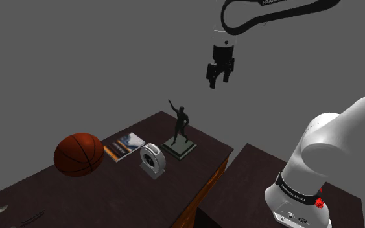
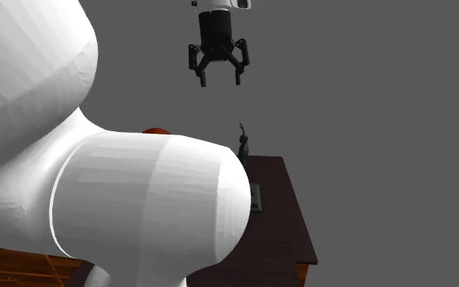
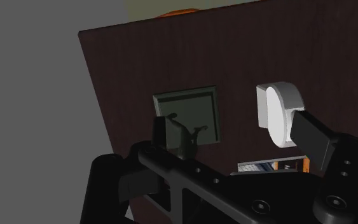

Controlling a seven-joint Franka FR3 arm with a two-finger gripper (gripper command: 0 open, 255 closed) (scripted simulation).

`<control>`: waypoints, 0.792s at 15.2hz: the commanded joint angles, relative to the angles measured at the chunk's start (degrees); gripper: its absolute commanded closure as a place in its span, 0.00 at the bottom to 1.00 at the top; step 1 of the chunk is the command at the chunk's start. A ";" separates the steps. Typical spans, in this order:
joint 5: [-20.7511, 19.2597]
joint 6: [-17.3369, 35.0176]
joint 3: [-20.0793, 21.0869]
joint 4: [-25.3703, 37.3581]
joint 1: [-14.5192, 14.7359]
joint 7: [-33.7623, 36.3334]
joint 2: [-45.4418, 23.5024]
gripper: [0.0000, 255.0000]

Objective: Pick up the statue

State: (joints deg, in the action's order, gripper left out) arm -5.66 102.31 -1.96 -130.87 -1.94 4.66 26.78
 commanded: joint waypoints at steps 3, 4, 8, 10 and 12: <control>0.63 5.48 -1.09 2.99 -0.17 -0.76 -8.90 0.00; 0.84 6.59 -1.36 3.90 -0.24 -1.05 -11.05 0.00; 1.95 10.44 -2.34 8.27 -0.52 -2.31 -19.76 0.00; 2.66 11.97 -2.72 10.90 -0.70 -3.01 -24.19 0.00; 3.46 13.22 -3.01 13.83 -0.94 -3.74 -28.66 0.00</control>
State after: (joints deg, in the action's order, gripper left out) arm -2.67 114.97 -4.96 -118.83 -2.90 1.05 0.58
